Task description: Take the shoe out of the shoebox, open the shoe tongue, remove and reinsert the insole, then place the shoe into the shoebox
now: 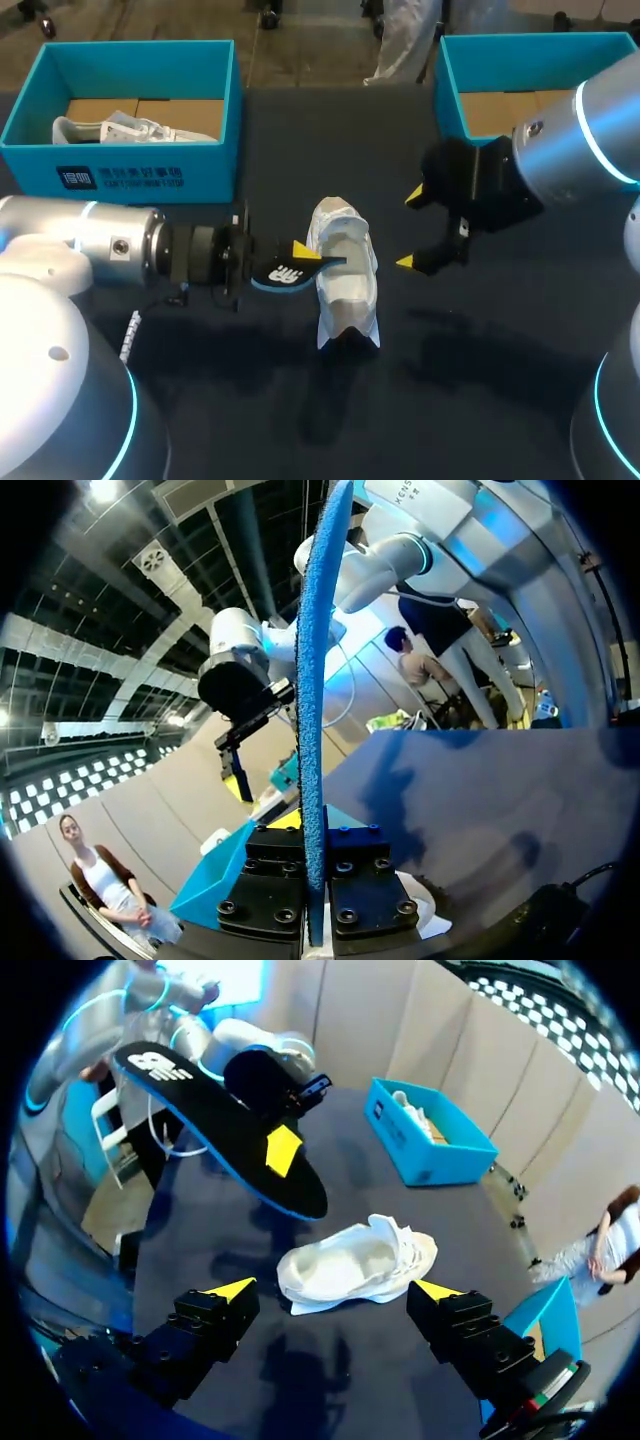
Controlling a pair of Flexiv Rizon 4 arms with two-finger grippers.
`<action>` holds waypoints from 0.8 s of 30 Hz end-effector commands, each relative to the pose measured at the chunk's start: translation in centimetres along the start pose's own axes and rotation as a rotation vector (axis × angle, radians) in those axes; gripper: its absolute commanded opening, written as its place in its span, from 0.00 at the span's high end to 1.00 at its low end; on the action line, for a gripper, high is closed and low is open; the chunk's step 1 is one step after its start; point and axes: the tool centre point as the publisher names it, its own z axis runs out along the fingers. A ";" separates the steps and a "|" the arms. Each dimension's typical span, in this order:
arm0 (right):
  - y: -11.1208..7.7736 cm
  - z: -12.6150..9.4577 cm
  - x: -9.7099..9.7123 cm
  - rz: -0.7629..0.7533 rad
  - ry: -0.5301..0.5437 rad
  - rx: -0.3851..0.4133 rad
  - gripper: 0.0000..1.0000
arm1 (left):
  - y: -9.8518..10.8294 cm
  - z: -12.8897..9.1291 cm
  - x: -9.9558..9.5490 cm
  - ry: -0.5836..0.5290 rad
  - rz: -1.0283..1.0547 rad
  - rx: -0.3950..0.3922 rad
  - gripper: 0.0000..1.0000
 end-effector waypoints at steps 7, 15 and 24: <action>-1.1 1.7 0.0 0.003 0.046 -0.027 0.00 | 1.7 1.2 1.7 -0.037 0.027 -0.026 1.00; -1.1 1.7 0.0 0.003 0.046 -0.027 0.00 | 2.7 1.7 2.4 -0.053 0.066 -0.055 1.00; -1.1 1.7 0.0 0.003 0.046 -0.027 0.00 | 2.8 1.8 2.5 -0.066 0.095 -0.069 1.00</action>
